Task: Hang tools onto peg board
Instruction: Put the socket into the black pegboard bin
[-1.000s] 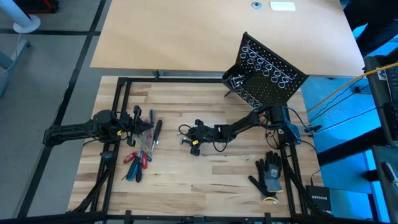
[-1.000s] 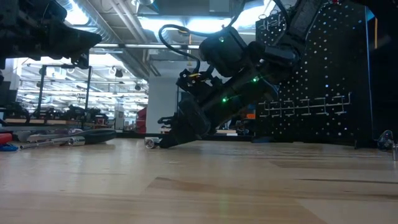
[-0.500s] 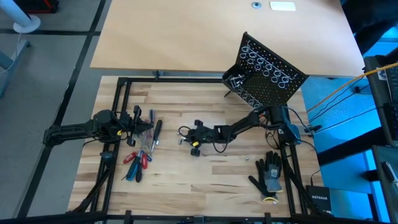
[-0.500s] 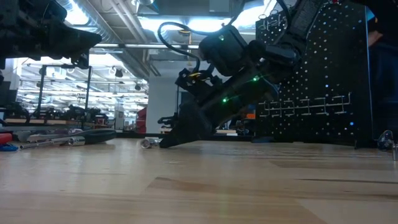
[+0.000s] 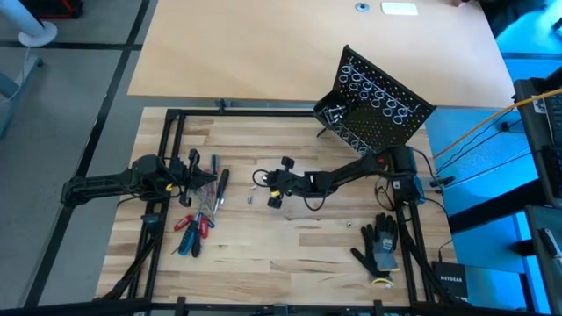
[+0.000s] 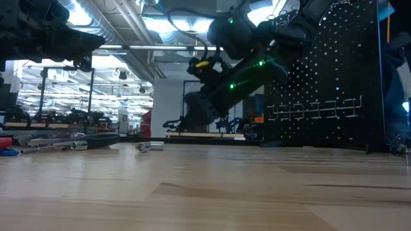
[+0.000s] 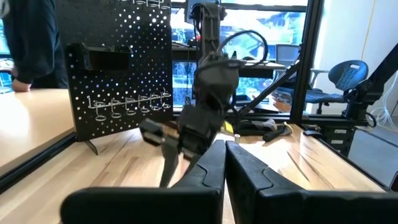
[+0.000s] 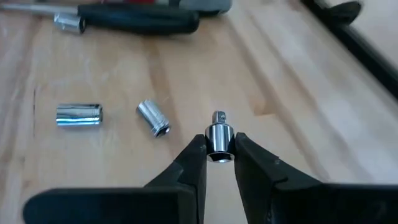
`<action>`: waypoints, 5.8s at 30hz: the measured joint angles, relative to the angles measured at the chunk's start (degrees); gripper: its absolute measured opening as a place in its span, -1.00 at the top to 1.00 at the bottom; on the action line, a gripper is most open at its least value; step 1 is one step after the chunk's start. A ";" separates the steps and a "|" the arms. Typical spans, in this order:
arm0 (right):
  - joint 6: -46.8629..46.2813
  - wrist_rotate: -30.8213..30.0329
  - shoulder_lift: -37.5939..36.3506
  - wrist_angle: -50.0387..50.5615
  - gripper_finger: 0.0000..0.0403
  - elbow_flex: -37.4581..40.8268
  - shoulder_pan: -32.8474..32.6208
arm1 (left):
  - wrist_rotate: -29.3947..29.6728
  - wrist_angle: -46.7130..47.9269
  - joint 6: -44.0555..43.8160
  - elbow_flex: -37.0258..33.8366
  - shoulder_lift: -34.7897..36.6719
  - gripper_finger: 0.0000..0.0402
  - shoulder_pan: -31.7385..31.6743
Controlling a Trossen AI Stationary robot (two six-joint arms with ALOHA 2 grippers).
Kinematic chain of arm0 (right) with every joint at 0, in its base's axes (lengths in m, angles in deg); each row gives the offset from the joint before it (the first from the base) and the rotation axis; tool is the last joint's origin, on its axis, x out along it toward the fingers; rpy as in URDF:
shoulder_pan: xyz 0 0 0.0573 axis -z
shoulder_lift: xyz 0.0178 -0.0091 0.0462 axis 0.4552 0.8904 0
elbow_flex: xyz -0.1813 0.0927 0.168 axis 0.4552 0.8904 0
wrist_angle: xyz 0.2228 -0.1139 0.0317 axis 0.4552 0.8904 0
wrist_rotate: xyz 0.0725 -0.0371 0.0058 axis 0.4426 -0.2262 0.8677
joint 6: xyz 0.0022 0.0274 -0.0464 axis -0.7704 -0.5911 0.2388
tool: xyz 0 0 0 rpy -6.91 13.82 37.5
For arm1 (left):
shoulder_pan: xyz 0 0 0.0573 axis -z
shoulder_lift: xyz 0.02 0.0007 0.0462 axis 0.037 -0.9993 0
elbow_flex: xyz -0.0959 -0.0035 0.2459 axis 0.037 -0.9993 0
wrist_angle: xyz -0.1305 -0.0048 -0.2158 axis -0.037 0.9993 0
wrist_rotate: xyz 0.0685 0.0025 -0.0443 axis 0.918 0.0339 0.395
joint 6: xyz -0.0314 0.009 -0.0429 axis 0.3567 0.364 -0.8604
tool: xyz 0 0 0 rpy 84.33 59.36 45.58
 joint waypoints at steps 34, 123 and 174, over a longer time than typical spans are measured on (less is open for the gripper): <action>16.50 -43.66 -38.85 20.03 0.66 -0.07 -2.05 | 0.00 -0.25 -0.90 0.00 0.01 0.99 0.00; -3.85 14.30 9.81 -6.73 0.03 -6.45 2.26 | 0.00 -0.49 0.22 0.00 0.02 0.99 0.00; -1.79 11.27 0.50 0.03 0.65 -6.30 2.16 | 0.00 -0.47 0.00 -0.01 0.00 0.99 0.00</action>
